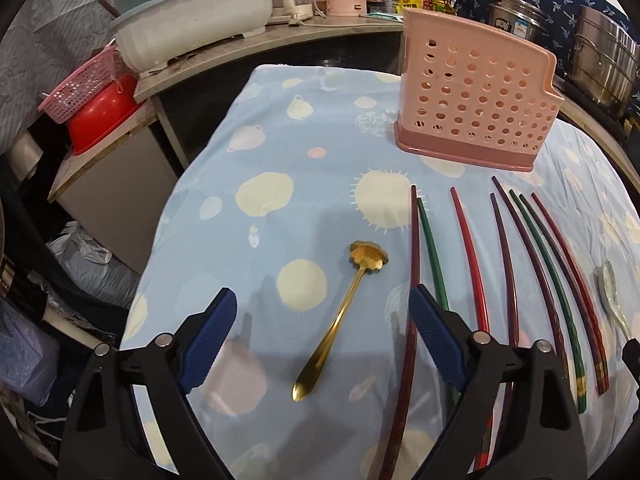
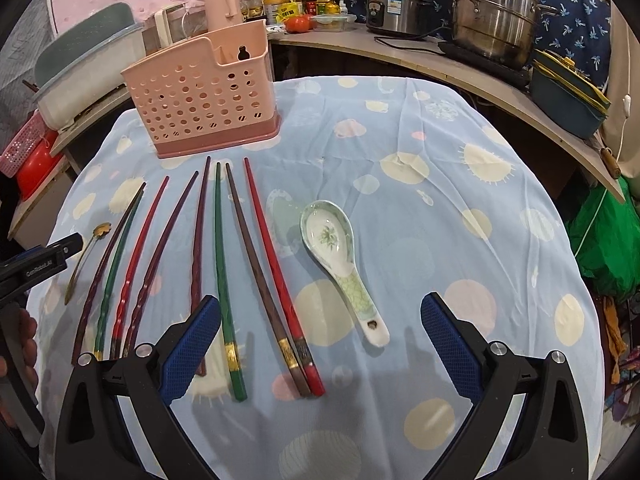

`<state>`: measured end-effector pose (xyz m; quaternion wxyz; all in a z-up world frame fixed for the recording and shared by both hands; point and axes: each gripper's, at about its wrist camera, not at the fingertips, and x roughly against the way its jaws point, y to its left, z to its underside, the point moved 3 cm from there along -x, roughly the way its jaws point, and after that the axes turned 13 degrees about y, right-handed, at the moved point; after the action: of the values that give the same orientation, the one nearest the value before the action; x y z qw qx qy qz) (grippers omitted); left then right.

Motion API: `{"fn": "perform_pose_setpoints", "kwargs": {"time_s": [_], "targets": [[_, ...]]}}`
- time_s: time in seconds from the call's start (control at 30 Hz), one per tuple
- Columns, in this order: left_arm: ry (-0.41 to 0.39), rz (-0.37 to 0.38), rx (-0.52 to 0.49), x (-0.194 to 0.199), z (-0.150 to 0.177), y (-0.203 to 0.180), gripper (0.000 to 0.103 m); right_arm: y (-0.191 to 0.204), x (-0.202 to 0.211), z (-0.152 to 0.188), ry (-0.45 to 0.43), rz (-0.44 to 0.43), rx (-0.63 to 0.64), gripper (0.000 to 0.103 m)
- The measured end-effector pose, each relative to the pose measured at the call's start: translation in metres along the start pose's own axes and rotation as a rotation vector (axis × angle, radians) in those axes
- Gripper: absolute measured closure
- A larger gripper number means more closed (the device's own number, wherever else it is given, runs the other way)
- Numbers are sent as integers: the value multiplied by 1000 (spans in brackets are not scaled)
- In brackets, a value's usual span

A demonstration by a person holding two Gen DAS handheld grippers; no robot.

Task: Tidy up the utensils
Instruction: 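Move left gripper to the gold spoon while right gripper approaches the white ceramic spoon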

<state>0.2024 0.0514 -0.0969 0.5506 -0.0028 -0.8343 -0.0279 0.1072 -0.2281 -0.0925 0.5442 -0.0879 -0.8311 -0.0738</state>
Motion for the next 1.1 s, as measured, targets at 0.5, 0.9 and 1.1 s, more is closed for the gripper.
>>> {"fn": "perform_pose_setpoints", "kwargs": {"time_s": [0.5,0.9,1.1], "targets": [[73,54,18,-39,-26,-10,46,0,-24,-22,24,-10,6,8],[72,103,5,-44,-34,-16,78,-3,-43,-30,67,-54,14,33],[41,115,2,-30,-36,-19,78,-4,-53,-41,83,-73,26,45]]}}
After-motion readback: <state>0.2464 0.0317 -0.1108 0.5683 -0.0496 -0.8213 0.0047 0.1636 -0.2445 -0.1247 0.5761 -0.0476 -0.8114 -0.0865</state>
